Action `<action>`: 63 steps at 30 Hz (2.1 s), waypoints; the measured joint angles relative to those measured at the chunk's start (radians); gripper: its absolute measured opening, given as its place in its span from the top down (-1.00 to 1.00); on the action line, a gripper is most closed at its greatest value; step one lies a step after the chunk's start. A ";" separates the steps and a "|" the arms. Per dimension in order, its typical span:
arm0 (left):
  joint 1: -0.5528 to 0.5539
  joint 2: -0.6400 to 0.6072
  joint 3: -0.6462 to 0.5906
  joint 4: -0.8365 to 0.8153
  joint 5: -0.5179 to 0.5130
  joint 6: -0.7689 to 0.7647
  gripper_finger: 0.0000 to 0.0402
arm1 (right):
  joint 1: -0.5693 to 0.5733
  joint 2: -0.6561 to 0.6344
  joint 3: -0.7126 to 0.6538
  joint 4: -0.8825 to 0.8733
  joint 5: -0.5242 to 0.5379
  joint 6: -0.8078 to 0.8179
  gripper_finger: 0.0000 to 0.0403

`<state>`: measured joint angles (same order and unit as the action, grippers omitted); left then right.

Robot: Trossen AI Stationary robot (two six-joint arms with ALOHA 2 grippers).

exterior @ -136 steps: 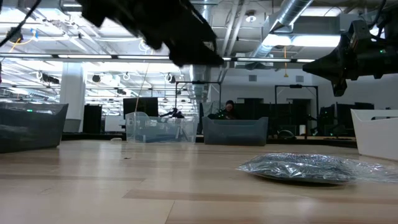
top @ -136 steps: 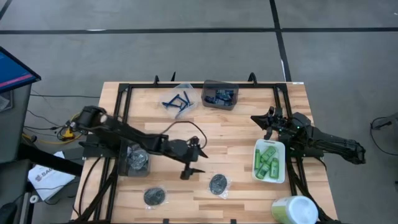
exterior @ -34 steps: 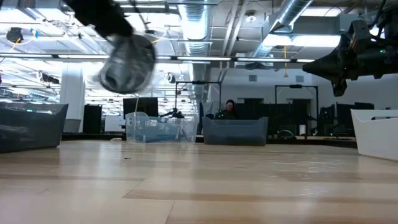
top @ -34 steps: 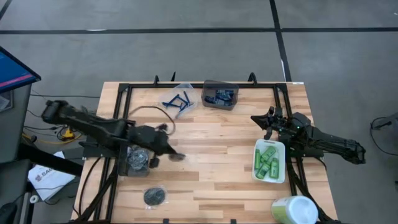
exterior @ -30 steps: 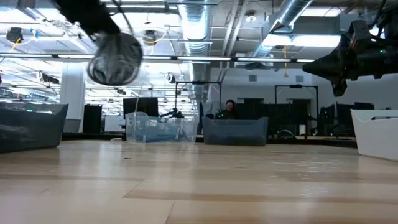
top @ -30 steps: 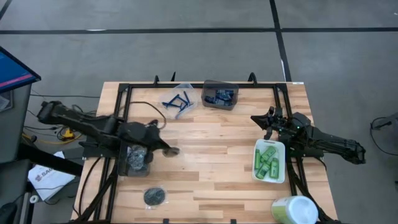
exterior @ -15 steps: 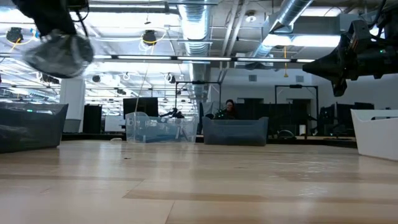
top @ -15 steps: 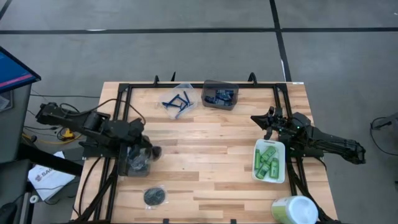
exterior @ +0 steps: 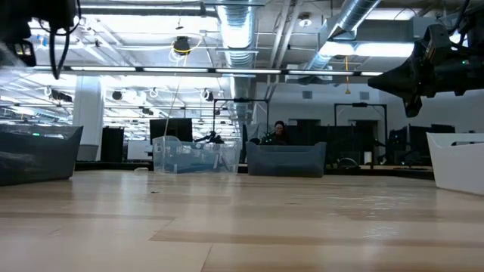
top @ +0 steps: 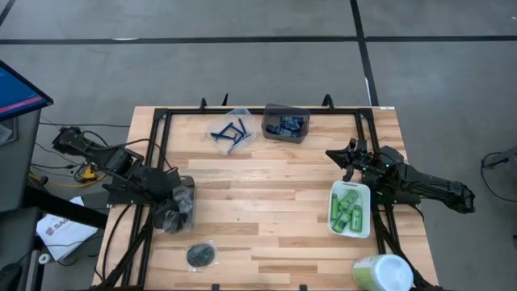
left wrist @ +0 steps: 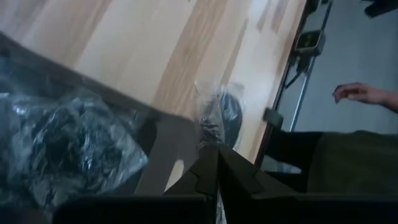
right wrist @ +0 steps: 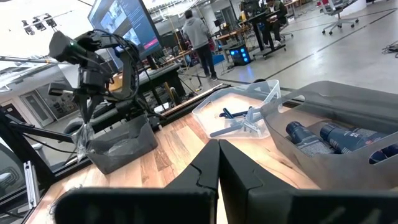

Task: Pick & Place Travel size toiletries
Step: Put the black hairbrush into the bottom black bin

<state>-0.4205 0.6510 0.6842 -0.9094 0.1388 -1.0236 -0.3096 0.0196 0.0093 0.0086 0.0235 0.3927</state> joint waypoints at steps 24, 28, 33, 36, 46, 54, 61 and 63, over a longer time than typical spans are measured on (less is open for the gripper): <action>-0.005 -0.003 0.000 -0.196 -0.129 -0.004 1.00 | 0.000 0.000 0.000 0.000 0.000 0.000 1.00; -0.005 -0.003 0.000 -0.238 -0.176 -0.003 1.00 | 0.000 0.000 0.000 0.000 0.000 0.000 1.00; -0.005 -0.003 0.000 -0.241 -0.251 -0.005 0.99 | 0.000 0.000 0.000 0.000 0.000 0.000 1.00; -0.005 -0.003 0.000 -0.244 -0.281 0.001 0.95 | 0.000 0.000 0.000 0.000 0.000 0.000 1.00; -0.005 -0.001 0.000 -0.204 -0.273 0.128 0.21 | 0.000 0.000 0.000 0.000 0.000 0.000 1.00; -0.005 0.044 0.000 0.192 -0.270 0.430 -0.22 | 0.000 0.000 0.000 0.000 0.000 0.000 1.00; -0.005 0.229 0.000 0.387 -0.242 0.621 -0.23 | 0.000 0.000 0.000 0.000 0.000 0.000 1.00; -0.006 0.302 0.000 0.427 -0.177 0.673 -0.23 | 0.000 0.000 0.000 0.000 0.000 0.000 1.00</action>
<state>-0.4263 0.9533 0.6842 -0.4829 -0.0383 -0.3508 -0.3096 0.0196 0.0093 0.0086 0.0235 0.3927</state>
